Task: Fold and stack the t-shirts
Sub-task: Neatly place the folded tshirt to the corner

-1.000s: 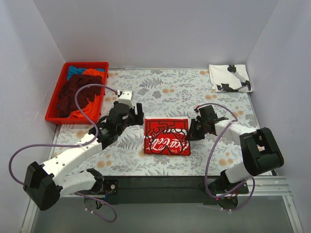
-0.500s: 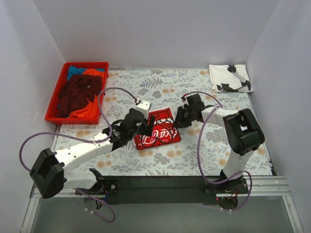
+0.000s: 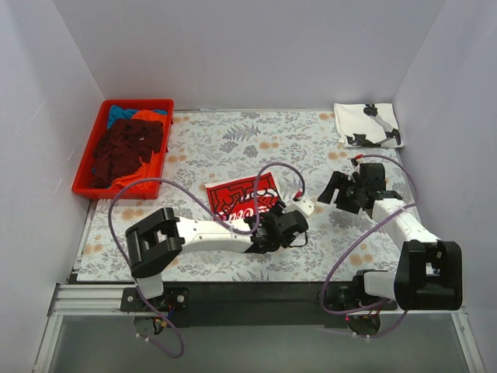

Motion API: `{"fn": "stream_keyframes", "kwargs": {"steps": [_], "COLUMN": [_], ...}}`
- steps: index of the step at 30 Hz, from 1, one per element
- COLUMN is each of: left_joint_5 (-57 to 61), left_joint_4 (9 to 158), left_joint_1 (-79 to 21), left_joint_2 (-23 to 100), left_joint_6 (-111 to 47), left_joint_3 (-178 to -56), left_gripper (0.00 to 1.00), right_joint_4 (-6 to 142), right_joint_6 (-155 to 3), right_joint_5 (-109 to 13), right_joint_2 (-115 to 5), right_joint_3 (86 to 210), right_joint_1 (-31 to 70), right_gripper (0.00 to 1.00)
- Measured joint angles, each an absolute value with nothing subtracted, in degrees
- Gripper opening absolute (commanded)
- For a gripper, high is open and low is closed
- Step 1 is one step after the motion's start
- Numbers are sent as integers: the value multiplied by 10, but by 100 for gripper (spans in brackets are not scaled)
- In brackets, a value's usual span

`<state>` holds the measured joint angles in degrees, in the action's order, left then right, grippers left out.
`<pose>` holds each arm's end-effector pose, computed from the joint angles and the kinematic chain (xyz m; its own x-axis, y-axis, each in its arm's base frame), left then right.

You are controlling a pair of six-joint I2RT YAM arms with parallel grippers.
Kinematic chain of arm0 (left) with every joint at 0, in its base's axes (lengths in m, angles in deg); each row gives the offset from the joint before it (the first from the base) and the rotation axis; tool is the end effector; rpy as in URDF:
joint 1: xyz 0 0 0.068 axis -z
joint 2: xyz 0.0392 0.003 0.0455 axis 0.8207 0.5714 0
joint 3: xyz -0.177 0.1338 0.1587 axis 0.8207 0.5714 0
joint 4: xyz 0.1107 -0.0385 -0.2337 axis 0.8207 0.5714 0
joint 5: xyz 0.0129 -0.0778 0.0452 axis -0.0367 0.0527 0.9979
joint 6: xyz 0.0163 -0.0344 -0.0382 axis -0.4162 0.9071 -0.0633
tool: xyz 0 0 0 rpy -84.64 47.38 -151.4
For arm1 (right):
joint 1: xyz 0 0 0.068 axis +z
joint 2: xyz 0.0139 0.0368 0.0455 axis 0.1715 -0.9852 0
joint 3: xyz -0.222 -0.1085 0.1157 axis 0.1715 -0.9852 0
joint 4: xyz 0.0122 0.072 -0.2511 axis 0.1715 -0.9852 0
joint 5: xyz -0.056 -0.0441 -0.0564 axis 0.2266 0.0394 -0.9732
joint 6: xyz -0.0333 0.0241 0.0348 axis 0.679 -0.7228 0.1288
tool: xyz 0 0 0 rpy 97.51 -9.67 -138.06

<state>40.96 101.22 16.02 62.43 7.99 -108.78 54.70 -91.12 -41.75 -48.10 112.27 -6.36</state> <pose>0.1345 -0.3377 0.1998 -0.7103 0.0105 -0.7038 0.2495 0.9387 -0.2378 0.2561 0.0245 0.1995 -0.7698 0.3158 -0.5547 0.0691 0.9051 0.4195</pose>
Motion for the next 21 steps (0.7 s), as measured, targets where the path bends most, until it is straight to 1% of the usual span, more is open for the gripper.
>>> {"fn": "stream_keyframes", "kwargs": {"steps": [1, 2, 3, 8, 15, 21], "left_joint_5": [416, 425, 430, 452, 497, 536], "left_joint_4": [1013, 1015, 1016, 1020, 1021, 1020], "left_joint_1": [169, 177, 184, 204, 203, 203], "left_joint_2": [641, 660, 678, 743, 797, 815], "left_joint_6": [76, 70, 65, 44, 13, -10], "left_joint_3": [-1101, -1117, -1132, -1175, -1200, -1214], "left_gripper": [54, 50, 49, 48, 47, 46], "right_joint_4": [544, 541, 538, 528, 521, 524], "right_joint_6": [-908, -903, -900, -885, -868, -860], "right_joint_5": [-415, -410, -407, -386, -367, -358], "right_joint_2": [-464, -451, -443, -423, -418, -411], "right_joint_3": [1110, 1099, 1090, 1051, 1030, 1020], "right_joint_1": [-74, -83, -91, -129, -133, -133], "right_gripper": [82, 82, 82, 83, 83, 82]}}
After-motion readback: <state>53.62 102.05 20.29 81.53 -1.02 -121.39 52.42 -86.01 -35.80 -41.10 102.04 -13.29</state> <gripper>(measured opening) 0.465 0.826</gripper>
